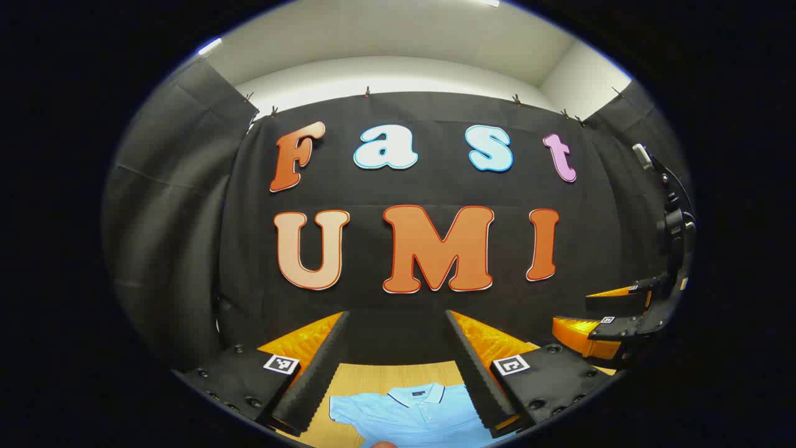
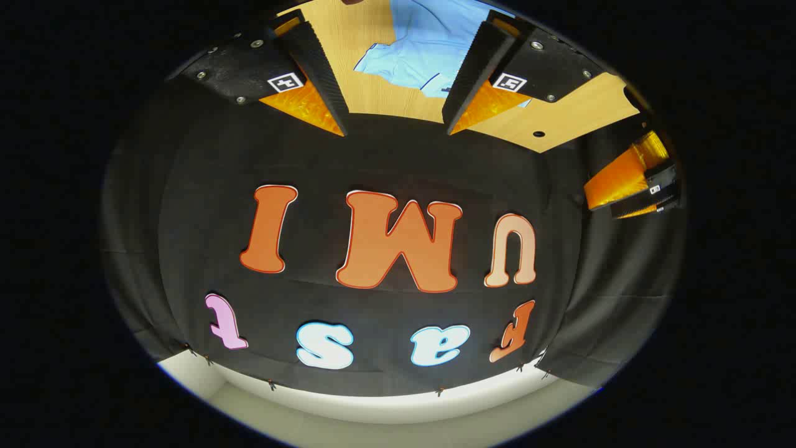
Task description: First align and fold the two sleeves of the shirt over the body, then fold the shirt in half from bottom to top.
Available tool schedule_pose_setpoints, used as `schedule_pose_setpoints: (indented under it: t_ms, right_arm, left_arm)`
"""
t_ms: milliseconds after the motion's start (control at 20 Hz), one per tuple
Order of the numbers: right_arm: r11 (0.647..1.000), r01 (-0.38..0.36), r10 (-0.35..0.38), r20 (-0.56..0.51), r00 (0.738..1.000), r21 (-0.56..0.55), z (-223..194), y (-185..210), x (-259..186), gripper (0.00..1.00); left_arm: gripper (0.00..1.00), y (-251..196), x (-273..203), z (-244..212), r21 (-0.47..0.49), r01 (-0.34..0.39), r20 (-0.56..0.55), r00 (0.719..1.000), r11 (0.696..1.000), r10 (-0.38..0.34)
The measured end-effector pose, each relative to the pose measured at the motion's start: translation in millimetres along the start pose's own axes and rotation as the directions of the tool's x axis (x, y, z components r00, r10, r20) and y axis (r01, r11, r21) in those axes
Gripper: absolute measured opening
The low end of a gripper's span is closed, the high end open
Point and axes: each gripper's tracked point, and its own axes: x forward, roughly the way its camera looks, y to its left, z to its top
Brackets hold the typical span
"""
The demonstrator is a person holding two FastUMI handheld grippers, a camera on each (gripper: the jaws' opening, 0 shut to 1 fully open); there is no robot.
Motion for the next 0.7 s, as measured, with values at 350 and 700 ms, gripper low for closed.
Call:
schedule_pose_setpoints:
  t_ms: [350,700]
  right_arm:
    - [1.0,-0.025,0.025,-0.004,1.0,0.018,-8,-11,16,0.95]
    - [1.0,0.014,-0.014,-0.021,1.0,-0.009,-25,-47,30,0.95]
  left_arm:
    - [0.95,-25,17,13,0.0,0.034,0.034,0.999,0.999,-0.033]
    - [0.95,-10,19,-12,-0.041,-0.042,-0.037,0.999,0.998,0.04]
